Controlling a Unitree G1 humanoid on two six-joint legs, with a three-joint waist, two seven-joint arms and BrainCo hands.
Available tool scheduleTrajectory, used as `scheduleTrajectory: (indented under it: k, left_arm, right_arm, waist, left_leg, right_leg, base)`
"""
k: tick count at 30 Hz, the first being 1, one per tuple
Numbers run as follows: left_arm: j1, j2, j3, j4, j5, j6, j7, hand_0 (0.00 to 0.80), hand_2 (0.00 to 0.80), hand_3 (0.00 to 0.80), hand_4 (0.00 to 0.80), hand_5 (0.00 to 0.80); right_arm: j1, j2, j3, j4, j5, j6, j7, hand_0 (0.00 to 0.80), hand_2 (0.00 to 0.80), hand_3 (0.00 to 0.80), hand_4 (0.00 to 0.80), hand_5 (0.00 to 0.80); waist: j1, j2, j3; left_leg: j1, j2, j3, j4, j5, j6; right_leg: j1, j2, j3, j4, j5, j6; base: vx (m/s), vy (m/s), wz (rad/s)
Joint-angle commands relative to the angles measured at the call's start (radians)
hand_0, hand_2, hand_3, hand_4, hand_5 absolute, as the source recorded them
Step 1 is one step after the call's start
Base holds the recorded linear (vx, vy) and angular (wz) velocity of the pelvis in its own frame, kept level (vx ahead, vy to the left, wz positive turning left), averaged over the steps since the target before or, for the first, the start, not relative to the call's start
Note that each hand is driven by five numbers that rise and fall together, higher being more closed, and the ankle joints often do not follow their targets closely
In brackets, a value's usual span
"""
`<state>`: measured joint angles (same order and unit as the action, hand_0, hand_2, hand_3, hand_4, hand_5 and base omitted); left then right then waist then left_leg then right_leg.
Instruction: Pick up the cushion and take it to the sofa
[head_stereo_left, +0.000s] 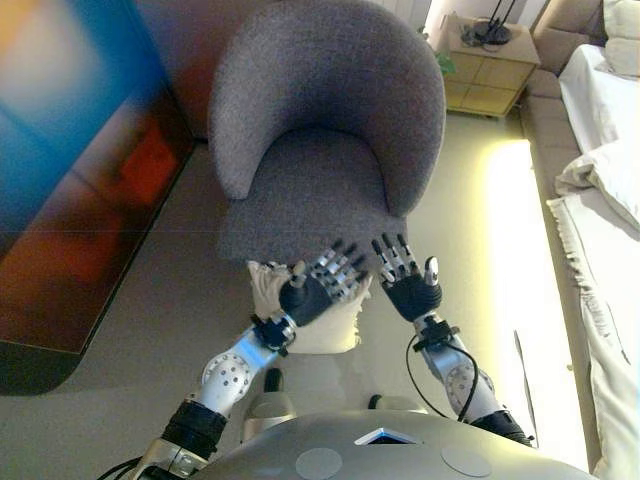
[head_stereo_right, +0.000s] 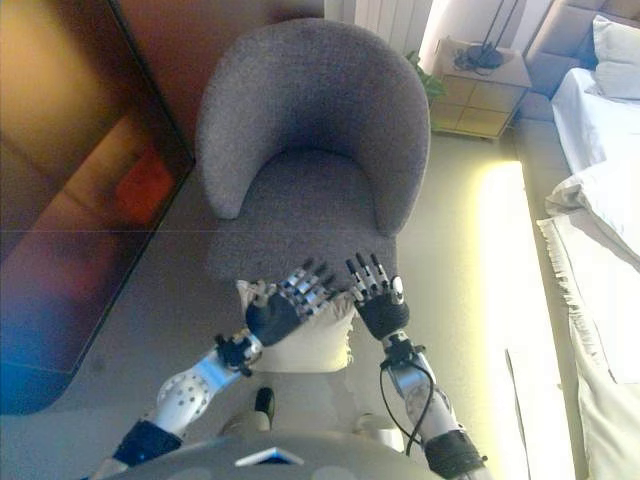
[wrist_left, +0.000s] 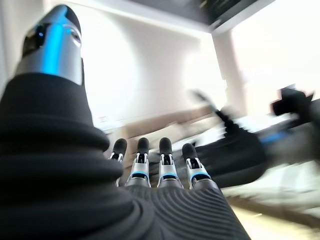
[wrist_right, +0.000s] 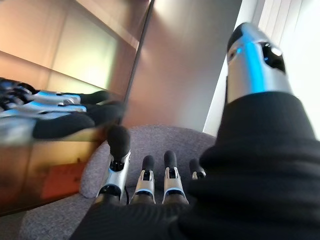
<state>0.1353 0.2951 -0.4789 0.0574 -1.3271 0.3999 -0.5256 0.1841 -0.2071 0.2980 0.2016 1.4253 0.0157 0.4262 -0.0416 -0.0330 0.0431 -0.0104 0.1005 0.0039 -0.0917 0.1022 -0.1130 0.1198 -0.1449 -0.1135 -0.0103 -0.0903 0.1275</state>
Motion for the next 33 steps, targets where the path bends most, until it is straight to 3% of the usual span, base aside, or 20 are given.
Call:
scheduleTrajectory:
  k: [1,13,33]
  left_arm:
    - [-0.042,-0.004,-0.022,-0.049,-0.012,0.067,-0.126,0.0,0.0,0.0,0.0,0.0]
    - [-0.029,0.039,-0.076,0.014,0.058,0.164,-0.254,0.0,0.0,0.0,0.0,0.0]
    - [-0.079,0.004,-0.085,0.1,0.027,0.139,-0.352,0.0,0.0,0.0,0.0,0.0]
  right_arm:
    - [-0.059,-0.016,0.01,-0.06,0.037,-0.038,0.025,0.0,0.0,0.0,0.0,0.0]
    - [-0.083,-0.036,0.014,-0.056,0.073,-0.032,0.037,0.0,0.0,0.0,0.0,0.0]
    - [-0.058,-0.047,0.059,-0.124,0.052,0.022,0.102,0.0,0.0,0.0,0.0,0.0]
  waist:
    - [0.0,0.004,-0.003]
    - [-0.017,0.007,-0.001]
    - [-0.034,0.0,-0.01]
  left_leg:
    - [0.018,0.076,0.089,0.033,-0.074,-0.007]
    - [0.028,0.085,0.11,0.026,-0.071,-0.008]
    - [0.036,0.086,0.122,0.004,-0.063,-0.009]
  right_leg:
    - [-0.078,-0.074,0.046,-0.055,0.132,0.082]
    - [-0.087,-0.07,0.062,-0.053,0.136,0.084]
    - [-0.084,-0.071,0.048,-0.064,0.142,0.084]
  base:
    - [0.0,0.0,0.0]
    - [0.0,-0.005,-0.05]
    - [0.01,0.002,0.0]
